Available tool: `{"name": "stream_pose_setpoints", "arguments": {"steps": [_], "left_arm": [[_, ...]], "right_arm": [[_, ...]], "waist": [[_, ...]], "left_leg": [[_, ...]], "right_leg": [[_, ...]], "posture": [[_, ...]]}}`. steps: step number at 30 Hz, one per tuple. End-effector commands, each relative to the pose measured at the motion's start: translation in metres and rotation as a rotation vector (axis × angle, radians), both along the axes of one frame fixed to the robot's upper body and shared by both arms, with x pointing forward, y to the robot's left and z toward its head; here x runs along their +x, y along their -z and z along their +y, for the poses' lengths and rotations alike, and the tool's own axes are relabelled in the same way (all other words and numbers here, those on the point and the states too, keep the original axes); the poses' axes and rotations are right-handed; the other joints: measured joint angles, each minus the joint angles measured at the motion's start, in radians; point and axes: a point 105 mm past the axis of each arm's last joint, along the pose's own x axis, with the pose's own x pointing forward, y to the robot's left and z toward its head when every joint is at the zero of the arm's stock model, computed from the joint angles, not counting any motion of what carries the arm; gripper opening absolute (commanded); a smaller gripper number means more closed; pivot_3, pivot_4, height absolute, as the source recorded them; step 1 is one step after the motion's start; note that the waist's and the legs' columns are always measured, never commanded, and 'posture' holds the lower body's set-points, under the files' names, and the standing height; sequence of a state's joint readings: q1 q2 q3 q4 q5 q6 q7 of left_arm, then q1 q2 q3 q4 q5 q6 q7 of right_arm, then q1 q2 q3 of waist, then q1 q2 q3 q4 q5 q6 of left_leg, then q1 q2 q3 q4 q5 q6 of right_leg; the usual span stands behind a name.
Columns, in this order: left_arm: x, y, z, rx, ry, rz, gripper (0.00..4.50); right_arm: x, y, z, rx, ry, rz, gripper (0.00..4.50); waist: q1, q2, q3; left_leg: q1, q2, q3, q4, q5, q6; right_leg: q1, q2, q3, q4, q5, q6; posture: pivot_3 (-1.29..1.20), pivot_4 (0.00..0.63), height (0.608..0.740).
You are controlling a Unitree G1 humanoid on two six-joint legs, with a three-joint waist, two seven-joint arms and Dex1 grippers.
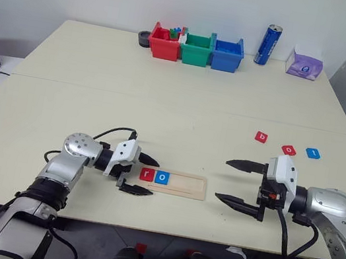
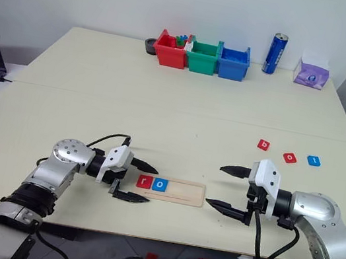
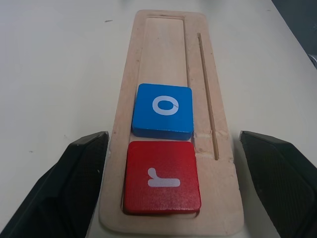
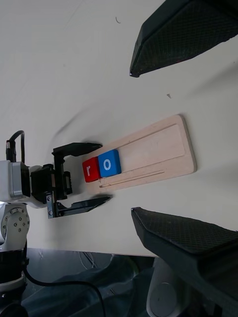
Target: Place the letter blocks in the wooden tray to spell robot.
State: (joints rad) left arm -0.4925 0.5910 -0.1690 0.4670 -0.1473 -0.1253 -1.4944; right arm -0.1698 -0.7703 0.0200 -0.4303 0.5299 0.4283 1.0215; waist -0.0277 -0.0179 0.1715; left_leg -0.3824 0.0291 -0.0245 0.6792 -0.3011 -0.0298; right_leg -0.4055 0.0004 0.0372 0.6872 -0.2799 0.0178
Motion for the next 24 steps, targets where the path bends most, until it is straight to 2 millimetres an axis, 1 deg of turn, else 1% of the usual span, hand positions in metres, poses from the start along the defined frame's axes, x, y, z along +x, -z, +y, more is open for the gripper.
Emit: {"name": "stream_pose_setpoints", "arguments": {"steps": [1, 6, 12, 24], "left_arm": [[-0.003, 0.002, 0.002, 0.03, 0.013, 0.0, 4.48], [-0.003, 0.004, 0.003, 0.045, 0.006, 0.008, 3.38], [-0.003, 0.003, 0.002, 0.042, 0.011, 0.007, 3.38], [0.008, 0.003, 0.001, 0.036, -0.055, -0.03, 3.38]], "right_arm": [[-0.002, -0.01, 0.004, 0.014, -0.015, -0.041, 4.5], [-0.002, -0.01, 0.003, 0.012, -0.011, -0.039, 4.5], [-0.002, -0.01, 0.003, 0.011, -0.01, -0.039, 4.5], [-0.001, -0.009, 0.002, 0.008, -0.01, -0.041, 4.5]], "waist": [[0.0, 0.0, 0.0], [0.0, 0.0, 0.0], [0.0, 0.0, 0.0], [0.0, 0.0, 0.0]], "left_leg": [[0.0, 0.0, 0.0, 0.0, 0.0, 0.0], [0.0, 0.0, 0.0, 0.0, 0.0, 0.0], [0.0, 0.0, 0.0, 0.0, 0.0, 0.0], [0.001, 0.0, 0.0, 0.001, 0.0, 0.0]], "right_leg": [[0.0, 0.0, 0.0, 0.0, 0.0, 0.0], [0.0, 0.0, 0.0, 0.0, 0.0, 0.0], [0.0, 0.0, 0.0, 0.0, 0.0, 0.0], [0.0, 0.0, 0.0, 0.002, 0.0, 0.0]], "posture": [[0.0, 0.15, 0.74], [0.0, 0.15, 0.74], [0.0, 0.15, 0.74], [0.0, 0.15, 0.74]]}}
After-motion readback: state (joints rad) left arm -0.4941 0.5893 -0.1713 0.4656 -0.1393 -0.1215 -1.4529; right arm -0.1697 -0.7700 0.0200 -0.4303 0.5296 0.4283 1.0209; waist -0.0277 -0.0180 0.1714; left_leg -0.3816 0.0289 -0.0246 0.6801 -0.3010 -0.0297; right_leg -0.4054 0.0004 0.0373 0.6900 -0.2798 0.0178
